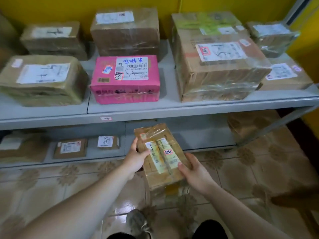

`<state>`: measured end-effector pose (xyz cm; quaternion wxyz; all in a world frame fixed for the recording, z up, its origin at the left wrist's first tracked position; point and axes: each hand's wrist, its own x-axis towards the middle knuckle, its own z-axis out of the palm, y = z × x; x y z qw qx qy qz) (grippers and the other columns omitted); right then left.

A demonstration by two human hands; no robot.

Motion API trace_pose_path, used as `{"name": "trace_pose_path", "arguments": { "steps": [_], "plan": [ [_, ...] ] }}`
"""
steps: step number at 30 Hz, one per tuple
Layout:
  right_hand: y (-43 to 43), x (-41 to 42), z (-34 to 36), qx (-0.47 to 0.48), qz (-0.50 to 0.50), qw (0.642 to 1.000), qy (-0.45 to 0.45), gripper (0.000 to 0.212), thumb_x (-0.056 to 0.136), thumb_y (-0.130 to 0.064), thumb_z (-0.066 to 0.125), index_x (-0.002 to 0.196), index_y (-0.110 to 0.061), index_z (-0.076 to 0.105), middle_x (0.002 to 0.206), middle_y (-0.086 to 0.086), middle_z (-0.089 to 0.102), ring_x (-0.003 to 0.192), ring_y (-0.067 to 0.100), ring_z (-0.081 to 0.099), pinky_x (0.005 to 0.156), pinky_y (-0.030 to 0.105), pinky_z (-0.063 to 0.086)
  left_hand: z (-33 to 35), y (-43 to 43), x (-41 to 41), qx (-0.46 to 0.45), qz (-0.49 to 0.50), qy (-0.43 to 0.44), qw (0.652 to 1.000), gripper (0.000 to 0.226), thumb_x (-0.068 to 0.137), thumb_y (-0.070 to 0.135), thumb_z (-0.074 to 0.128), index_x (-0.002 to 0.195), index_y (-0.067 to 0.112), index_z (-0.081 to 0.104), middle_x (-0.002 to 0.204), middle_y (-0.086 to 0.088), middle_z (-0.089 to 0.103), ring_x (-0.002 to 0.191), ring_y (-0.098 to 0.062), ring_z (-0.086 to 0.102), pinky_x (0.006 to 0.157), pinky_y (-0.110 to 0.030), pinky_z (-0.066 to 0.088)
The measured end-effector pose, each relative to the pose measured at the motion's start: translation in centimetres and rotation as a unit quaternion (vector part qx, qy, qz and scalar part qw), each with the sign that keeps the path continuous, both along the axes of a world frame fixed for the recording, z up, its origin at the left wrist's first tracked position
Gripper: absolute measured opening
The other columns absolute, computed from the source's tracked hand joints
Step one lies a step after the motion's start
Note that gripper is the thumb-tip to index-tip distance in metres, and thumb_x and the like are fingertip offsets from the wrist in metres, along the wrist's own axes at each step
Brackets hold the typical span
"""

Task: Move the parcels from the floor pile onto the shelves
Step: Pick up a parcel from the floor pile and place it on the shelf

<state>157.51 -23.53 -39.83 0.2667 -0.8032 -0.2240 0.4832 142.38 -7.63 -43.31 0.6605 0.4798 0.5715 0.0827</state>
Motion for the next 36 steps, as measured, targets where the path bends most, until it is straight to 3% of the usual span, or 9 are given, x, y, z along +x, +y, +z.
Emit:
{"name": "trace_pose_path", "arguments": {
  "steps": [2, 5, 8, 13, 19, 23, 31, 34, 36],
  "plan": [
    [1.6, 1.2, -3.5, 0.006, 0.008, 1.000, 0.017, 0.057, 0.097, -0.048, 0.054, 0.148, -0.038, 0.032, 0.117, -0.011, 0.063, 0.100, 0.015, 0.067, 0.089, 0.038, 0.056, -3.0, 1.0, 0.7, 0.012, 0.010, 0.014, 1.000, 0.078, 0.096, 0.019, 0.058, 0.153, 0.035, 0.008, 0.126, 0.003, 0.060, 0.085, -0.008, 0.063, 0.073, -0.032, 0.056],
    [3.9, 3.5, -10.0, 0.002, 0.029, 1.000, 0.009, 0.057, 0.096, -0.045, 0.056, 0.147, -0.035, 0.032, 0.104, -0.016, 0.063, 0.089, 0.013, 0.067, 0.076, 0.028, 0.054, -9.0, 2.4, 2.3, 0.019, 0.019, 0.029, 0.999, 0.079, 0.095, 0.022, 0.060, 0.153, 0.037, 0.009, 0.123, 0.001, 0.064, 0.093, -0.018, 0.068, 0.082, -0.041, 0.058],
    [6.2, 5.8, -17.8, 0.018, 0.039, 0.999, 0.009, 0.062, 0.094, -0.050, 0.058, 0.147, -0.038, 0.029, 0.123, -0.007, 0.064, 0.104, 0.017, 0.066, 0.092, 0.038, 0.053, -16.0, 4.4, 4.3, 0.021, 0.024, 0.012, 0.999, 0.090, 0.085, 0.015, 0.072, 0.152, 0.037, 0.017, 0.121, 0.002, 0.065, 0.100, -0.022, 0.068, 0.086, -0.045, 0.057],
    [8.2, 9.4, -29.9, 0.105, 0.061, 0.993, -0.004, 0.050, 0.090, -0.050, 0.061, 0.136, -0.041, 0.042, 0.109, -0.018, 0.068, 0.102, 0.011, 0.068, 0.093, 0.047, 0.054, -25.3, 6.7, 8.6, 0.035, 0.007, -0.011, 0.999, 0.097, 0.084, 0.007, 0.071, 0.154, 0.037, 0.010, 0.127, 0.000, 0.062, 0.103, -0.020, 0.065, 0.081, -0.036, 0.057],
    [10.7, 13.5, -39.6, 0.150, 0.090, 0.984, -0.044, 0.055, 0.084, -0.052, 0.067, 0.121, -0.063, 0.028, 0.114, -0.020, 0.065, 0.103, 0.014, 0.066, 0.094, 0.043, 0.054, -34.8, 10.5, 13.2, 0.113, -0.032, -0.032, 0.993, 0.098, 0.083, 0.002, 0.068, 0.153, 0.039, 0.011, 0.122, 0.004, 0.064, 0.106, -0.016, 0.063, 0.092, -0.044, 0.053],
    [12.4, 16.5, -43.2, 0.179, 0.099, 0.976, -0.071, 0.067, 0.091, -0.041, 0.066, 0.103, -0.082, 0.014, 0.110, -0.026, 0.063, 0.096, 0.000, 0.065, 0.088, 0.029, 0.053, -39.0, 12.5, 16.5, 0.134, -0.053, -0.046, 0.988, 0.097, 0.087, 0.004, 0.065, 0.152, 0.042, 0.004, 0.107, 0.011, 0.062, 0.096, -0.012, 0.064, 0.076, -0.034, 0.056],
    [14.5, 19.8, -45.3, 0.162, 0.117, 0.967, -0.159, 0.074, 0.091, -0.056, 0.057, 0.150, -0.045, 0.015, 0.134, -0.009, 0.051, 0.120, 0.018, 0.056, 0.103, 0.038, 0.046, -43.0, 16.4, 21.5, 0.184, -0.104, -0.070, 0.975, 0.080, 0.093, 0.026, 0.062, 0.151, 0.044, 0.010, 0.117, 0.006, 0.058, 0.101, -0.021, 0.065, 0.087, -0.041, 0.054],
    [15.4, 20.4, -44.3, 0.122, 0.200, 0.920, -0.313, 0.075, 0.088, -0.065, 0.052, 0.151, -0.039, 0.021, 0.150, 0.003, 0.029, 0.138, 0.027, 0.034, 0.113, 0.040, 0.033, -44.3, 17.4, 20.1, 0.180, -0.096, -0.056, 0.977, 0.062, 0.095, 0.058, 0.041, 0.150, 0.045, 0.016, 0.153, 0.003, 0.037, 0.135, -0.027, 0.041, 0.112, -0.053, 0.031],
    [16.5, 20.8, -43.7, 0.160, 0.265, 0.881, -0.359, 0.084, 0.082, -0.076, 0.044, 0.153, -0.036, 0.024, 0.159, 0.002, 0.017, 0.146, 0.025, 0.016, 0.119, 0.042, 0.021, -45.9, 17.6, 18.0, 0.204, -0.090, 0.021, 0.975, 0.059, 0.098, 0.057, 0.030, 0.152, 0.036, 0.020, 0.159, 0.002, 0.024, 0.144, -0.027, 0.027, 0.117, -0.049, 0.021]
  ]
}}
